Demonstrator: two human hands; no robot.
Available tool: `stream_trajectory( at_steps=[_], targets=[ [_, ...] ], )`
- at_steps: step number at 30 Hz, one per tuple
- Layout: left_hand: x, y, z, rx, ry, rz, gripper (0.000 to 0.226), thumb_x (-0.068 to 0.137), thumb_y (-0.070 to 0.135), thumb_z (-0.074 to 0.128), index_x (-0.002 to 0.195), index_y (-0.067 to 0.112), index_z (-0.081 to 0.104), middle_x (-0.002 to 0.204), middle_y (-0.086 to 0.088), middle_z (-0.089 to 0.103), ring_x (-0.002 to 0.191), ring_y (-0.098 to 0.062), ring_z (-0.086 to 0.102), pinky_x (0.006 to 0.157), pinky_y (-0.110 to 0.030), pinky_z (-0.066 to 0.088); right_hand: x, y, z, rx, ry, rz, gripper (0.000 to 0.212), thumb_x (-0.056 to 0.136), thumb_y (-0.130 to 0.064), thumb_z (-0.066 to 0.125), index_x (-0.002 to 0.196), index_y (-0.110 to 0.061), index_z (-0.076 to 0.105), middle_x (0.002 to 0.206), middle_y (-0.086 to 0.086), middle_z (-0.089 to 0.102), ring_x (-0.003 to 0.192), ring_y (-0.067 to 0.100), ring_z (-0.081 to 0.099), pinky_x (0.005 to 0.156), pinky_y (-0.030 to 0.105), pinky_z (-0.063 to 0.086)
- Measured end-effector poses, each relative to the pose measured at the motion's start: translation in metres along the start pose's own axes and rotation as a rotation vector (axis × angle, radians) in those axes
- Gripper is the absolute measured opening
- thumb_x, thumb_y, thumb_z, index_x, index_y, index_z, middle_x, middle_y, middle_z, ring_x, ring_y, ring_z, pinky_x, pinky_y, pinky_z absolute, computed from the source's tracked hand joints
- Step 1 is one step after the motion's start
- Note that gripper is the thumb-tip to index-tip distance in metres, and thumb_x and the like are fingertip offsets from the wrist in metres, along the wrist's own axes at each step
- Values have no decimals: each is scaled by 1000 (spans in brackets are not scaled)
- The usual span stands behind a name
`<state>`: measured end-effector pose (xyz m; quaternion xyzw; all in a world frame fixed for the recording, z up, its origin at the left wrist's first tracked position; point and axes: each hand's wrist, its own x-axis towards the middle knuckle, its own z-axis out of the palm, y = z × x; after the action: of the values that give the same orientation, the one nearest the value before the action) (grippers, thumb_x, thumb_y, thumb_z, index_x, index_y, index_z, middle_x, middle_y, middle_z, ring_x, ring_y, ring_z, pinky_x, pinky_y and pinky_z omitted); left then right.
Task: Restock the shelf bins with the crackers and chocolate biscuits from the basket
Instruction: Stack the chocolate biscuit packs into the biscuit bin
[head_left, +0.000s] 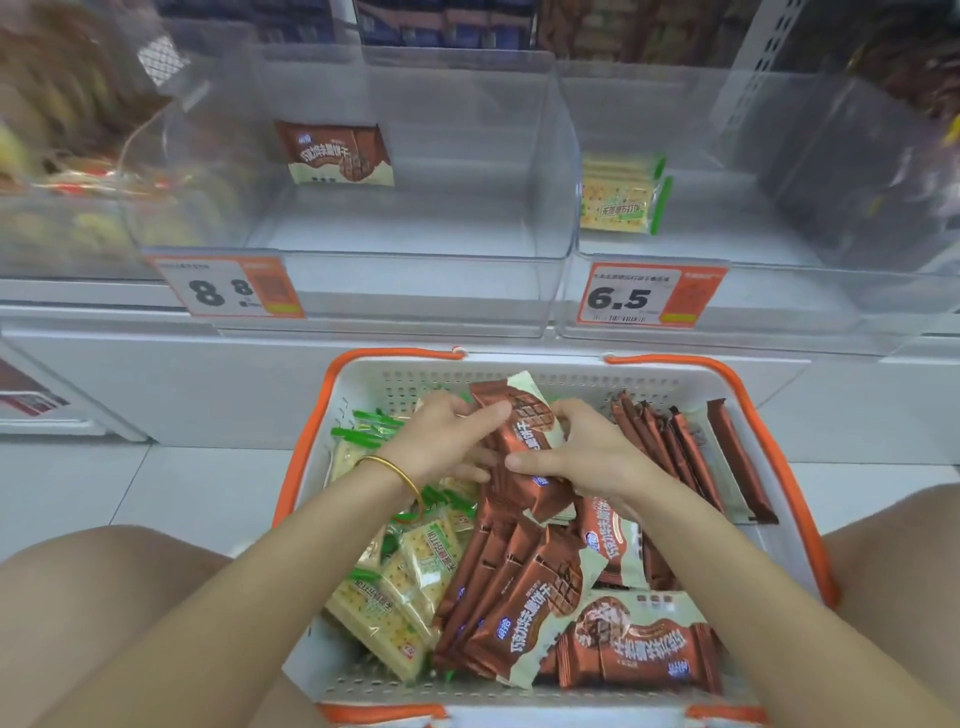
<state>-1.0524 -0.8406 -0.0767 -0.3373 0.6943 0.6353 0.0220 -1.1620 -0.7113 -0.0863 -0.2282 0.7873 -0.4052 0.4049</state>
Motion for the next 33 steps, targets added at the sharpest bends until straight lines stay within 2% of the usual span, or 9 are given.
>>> stream_trajectory(
  at_steps=[2,4,7,10,13,21,25,30,33],
  targets=[
    [-8,8,-6,-80,22,74,18,89,15,63,104,7,58,102,-17,69,85,-25,70,69,-37,59,-10,-17,7,96,-92,-58,42,76,-25,79,109,-15,56,89,-1,68,76,11,65,58,15,50],
    [-18,17,-22,-85,69,123,31,84,7,67,112,4,53,102,-15,68,82,-22,70,65,-34,59,-18,-34,10,198,-183,-83,38,85,-28,69,116,-9,56,97,6,71,84,16,68,75,29,55],
    [-35,34,-51,-121,28,176,35,82,1,67,114,8,53,100,-13,69,78,-17,69,65,-31,59,-26,-59,7,312,-301,-91,22,93,-18,55,113,-9,56,98,9,69,82,15,68,67,31,56],
    [-50,50,-71,-146,61,265,33,81,-3,65,112,4,55,91,-10,72,72,-15,70,59,-27,58,-30,-84,10,293,-442,-168,30,91,-12,56,121,-9,53,102,10,68,82,16,67,66,32,59],
    [-58,64,-86,-135,115,317,21,82,4,66,100,8,58,83,-5,74,71,-15,71,60,-26,58,-29,-106,17,324,-405,-246,24,90,-7,56,114,-8,56,97,9,70,78,17,68,67,34,59],
    [-68,97,-131,41,211,379,33,81,3,68,108,16,54,88,-3,66,74,-13,67,62,-26,57,-16,-166,20,369,-203,-424,23,91,-6,58,114,-3,55,94,9,69,73,20,69,58,32,59],
    [-62,112,-154,167,263,439,32,81,2,69,107,17,61,88,-2,69,74,-14,67,58,-18,55,15,-203,1,166,72,-572,55,82,-11,72,129,-16,44,107,3,65,91,15,66,68,29,56],
    [-42,127,-176,289,437,498,33,75,5,76,104,16,66,88,-1,69,78,-11,69,69,-21,57,62,-243,0,-1,-266,-488,37,79,-4,71,111,-19,62,87,-2,68,82,14,66,71,31,53],
    [-23,130,-186,295,598,527,39,78,9,74,113,14,59,99,-1,66,88,-12,65,78,-24,55,91,-254,2,116,-269,-471,20,78,2,68,90,-14,66,71,-2,70,67,13,66,63,26,53]
  ],
)
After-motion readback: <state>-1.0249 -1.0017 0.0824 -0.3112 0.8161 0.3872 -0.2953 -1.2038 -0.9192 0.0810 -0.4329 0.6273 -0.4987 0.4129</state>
